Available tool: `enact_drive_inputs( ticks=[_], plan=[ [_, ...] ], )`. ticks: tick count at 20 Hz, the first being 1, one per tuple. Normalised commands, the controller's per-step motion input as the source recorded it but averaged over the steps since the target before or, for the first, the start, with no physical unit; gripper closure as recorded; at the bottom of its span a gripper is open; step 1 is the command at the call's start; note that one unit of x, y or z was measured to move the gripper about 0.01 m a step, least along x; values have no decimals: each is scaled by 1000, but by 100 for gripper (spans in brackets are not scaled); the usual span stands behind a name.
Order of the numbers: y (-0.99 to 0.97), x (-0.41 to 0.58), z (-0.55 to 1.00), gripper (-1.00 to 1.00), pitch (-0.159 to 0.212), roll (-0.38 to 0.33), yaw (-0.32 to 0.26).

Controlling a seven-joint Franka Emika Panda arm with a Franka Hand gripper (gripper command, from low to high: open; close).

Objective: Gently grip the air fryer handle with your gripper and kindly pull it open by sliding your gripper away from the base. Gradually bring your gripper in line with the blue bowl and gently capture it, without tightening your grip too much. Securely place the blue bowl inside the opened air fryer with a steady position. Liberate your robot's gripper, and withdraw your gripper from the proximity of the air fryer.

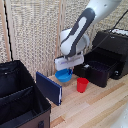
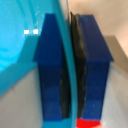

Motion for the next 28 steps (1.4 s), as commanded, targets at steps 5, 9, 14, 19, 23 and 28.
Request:
enact_drive_inputs(
  ticks=[5,9,14,19,23,28],
  plan=[
    [-43,217,899,100,-8,9,-176],
    [-477,148,739,100,-13,37,-179],
    [-585,112,707,100,0,6,-197],
    [-434,98,468,100,-31,0,-260],
    [-221,42,203,100,-97,0,-339],
    [-226,33,-53,100,-69,0,-368]
  ],
)
